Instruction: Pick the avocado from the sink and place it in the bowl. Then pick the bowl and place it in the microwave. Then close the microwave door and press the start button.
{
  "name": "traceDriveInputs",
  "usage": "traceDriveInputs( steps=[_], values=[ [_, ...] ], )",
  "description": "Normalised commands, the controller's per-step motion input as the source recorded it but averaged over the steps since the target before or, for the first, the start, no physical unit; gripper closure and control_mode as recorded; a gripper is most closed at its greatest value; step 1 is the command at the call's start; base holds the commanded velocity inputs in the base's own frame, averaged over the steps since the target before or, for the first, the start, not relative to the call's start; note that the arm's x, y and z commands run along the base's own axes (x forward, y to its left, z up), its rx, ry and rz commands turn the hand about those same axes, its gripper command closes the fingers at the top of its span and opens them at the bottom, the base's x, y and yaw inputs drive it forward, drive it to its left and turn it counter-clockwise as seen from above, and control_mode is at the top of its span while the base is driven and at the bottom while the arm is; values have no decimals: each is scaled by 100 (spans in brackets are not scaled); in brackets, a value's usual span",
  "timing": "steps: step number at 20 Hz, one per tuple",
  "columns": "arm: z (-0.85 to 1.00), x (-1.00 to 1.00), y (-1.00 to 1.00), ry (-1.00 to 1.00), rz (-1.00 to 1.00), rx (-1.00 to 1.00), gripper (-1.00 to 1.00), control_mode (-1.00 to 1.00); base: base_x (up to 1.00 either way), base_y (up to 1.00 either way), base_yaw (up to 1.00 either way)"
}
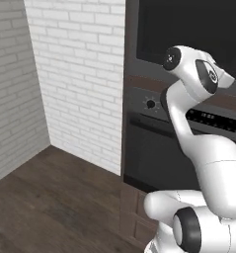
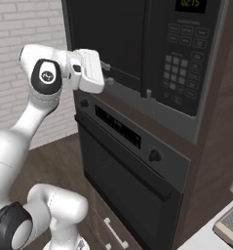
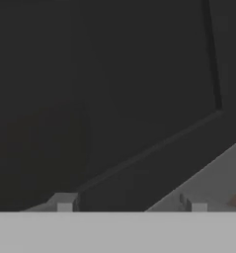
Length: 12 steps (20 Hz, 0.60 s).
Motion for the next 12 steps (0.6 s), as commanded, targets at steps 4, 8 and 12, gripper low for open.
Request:
traceDriveInputs(
  steps=[4,8,12],
  values=[
    [-4,54,-59,-1,0,0,-100,-100,0,0,0],
    [-14,25,-22,0,0,-1,-100,-100,0,0,0],
    [30,-91,30,0,5,-6,-100,-100,0,0,0]
  ],
)
